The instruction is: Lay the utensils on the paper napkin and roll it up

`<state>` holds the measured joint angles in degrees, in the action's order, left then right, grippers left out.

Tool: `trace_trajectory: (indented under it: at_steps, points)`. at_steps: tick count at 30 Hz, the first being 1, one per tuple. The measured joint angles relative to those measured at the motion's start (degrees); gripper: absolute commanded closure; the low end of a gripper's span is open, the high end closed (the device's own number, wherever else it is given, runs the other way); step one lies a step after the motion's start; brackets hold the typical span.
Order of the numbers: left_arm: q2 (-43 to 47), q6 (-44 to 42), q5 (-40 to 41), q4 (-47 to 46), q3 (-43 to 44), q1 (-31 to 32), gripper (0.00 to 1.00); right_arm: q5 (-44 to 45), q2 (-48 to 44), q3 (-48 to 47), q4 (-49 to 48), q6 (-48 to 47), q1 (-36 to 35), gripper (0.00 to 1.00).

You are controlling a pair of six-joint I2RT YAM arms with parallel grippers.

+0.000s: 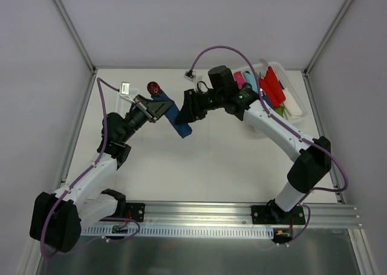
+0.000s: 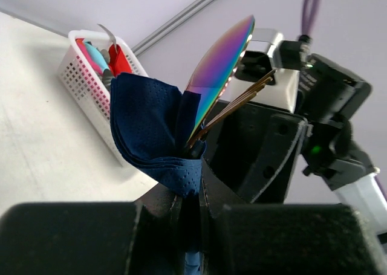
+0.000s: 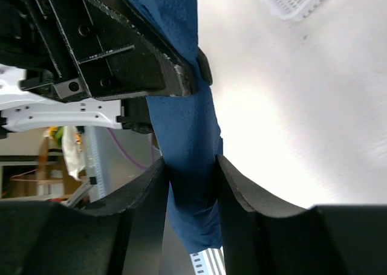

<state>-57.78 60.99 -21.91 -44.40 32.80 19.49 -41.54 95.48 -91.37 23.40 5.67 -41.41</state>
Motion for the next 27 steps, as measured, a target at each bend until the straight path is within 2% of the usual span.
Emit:
trace_trajectory:
  at_steps: [6,9,12,13,15,18,19,20,22,23,25,27]
  points:
    - [-1.44,1.88,-0.74,-3.63,-0.83,-0.04,1.0,-6.91,0.0,4.83,-7.85,7.8,2.21,0.59]
    - [-1.62,2.56,-1.09,-4.68,-0.85,-0.04,1.0,-9.01,0.0,6.08,-10.86,10.51,2.54,0.62]
    - [-1.62,2.8,-1.2,-5.18,-0.85,-0.04,1.0,-10.62,0.0,6.93,-13.81,12.41,2.54,0.76]
    - [-1.62,2.89,-1.2,-5.2,-0.85,-0.07,1.0,-11.21,0.0,7.3,-14.86,13.09,2.54,0.86]
    - [-1.62,3.23,-1.2,-5.2,-0.85,-0.07,1.0,-12.24,-0.02,7.87,-16.46,13.57,2.58,0.99]
    - [-1.64,4.0,-1.16,-4.94,-0.85,-0.09,0.98,-13.25,-0.09,8.28,-18.03,13.77,2.62,1.0]
    - [-1.62,3.93,-1.16,-4.74,-0.79,-0.09,0.93,-13.27,-0.17,8.48,-18.25,13.73,2.69,1.0]
    - [-1.62,3.67,-1.18,-4.28,-0.68,-0.09,0.77,-13.25,-0.26,8.79,-18.47,13.7,2.8,1.0]
    - [-1.36,1.44,-1.27,-1.9,-0.17,-0.09,0.5,-13.14,-0.63,9.4,-18.64,13.86,3.1,1.0]
    - [-1.11,0.17,-1.31,-0.5,0.22,-0.07,0.29,-12.96,-1.03,9.84,-18.62,13.84,3.37,1.0]
    - [-0.15,-2.25,-1.36,3.26,1.29,-0.04,0.11,-12.76,-1.86,10.75,-18.6,13.77,4.31,1.0]
    - [1.25,-4.5,-1.05,7.15,2.51,-0.04,0.01,-12.52,-3.13,11.74,-18.47,13.49,6.16,1.0]
